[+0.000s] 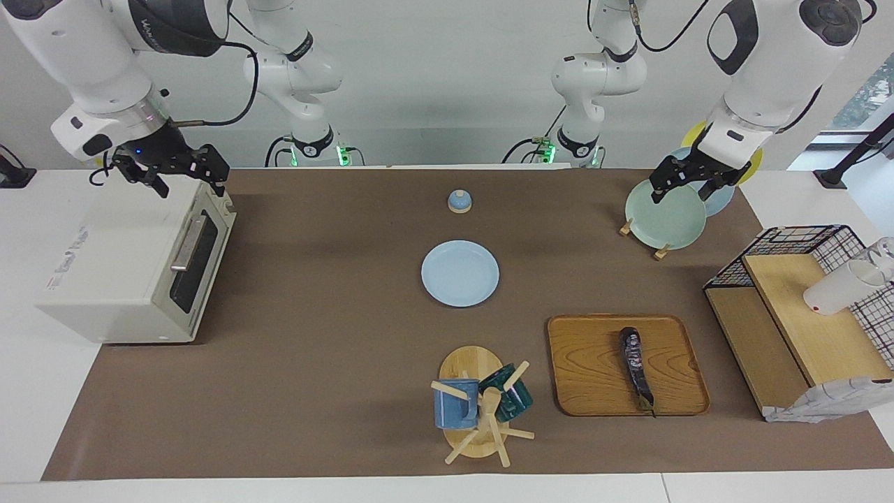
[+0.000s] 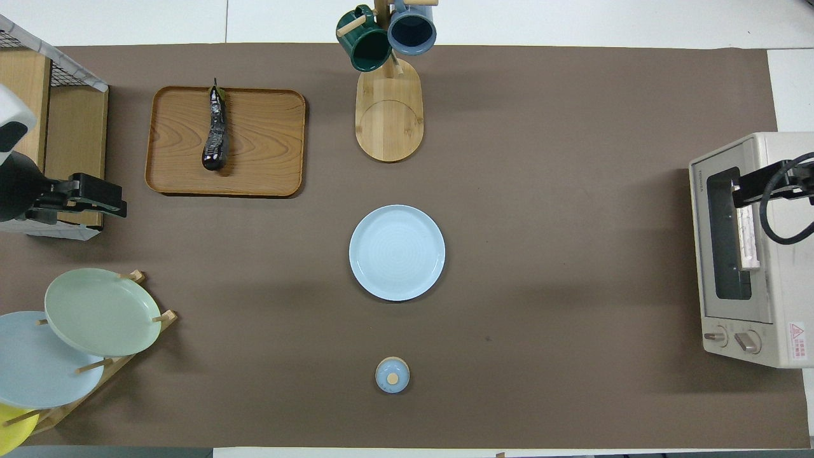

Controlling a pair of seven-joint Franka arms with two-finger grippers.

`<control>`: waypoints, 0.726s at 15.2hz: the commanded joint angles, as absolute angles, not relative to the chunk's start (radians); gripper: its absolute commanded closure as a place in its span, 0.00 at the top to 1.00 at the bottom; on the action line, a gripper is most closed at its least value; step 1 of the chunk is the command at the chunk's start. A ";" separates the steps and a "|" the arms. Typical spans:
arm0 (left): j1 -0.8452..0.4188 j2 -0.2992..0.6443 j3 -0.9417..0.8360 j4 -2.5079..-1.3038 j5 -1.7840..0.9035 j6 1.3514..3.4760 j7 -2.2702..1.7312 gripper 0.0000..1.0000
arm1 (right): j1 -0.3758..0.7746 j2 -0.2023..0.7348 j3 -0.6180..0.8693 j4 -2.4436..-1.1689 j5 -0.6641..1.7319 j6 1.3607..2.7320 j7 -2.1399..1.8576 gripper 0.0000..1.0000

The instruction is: Put eggplant into oven

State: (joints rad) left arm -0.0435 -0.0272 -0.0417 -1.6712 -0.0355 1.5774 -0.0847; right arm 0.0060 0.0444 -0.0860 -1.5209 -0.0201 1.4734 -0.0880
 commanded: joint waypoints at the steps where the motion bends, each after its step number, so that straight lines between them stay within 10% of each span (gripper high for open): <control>1: -0.043 -0.021 -0.046 -1.661 -0.020 1.582 -0.080 1.00 | -0.005 0.037 -0.081 -1.523 -0.021 1.485 -0.112 1.00; 11: -0.049 -0.022 -0.046 -1.686 -0.020 1.693 -0.106 1.00 | -0.002 0.035 -0.080 -1.528 -0.021 1.485 -0.104 1.00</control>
State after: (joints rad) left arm -0.0446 -0.0268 -0.0453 -1.6723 -0.0355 1.6233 -0.0920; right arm 0.0062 0.0444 -0.0858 -1.5208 -0.0201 1.4734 -0.0880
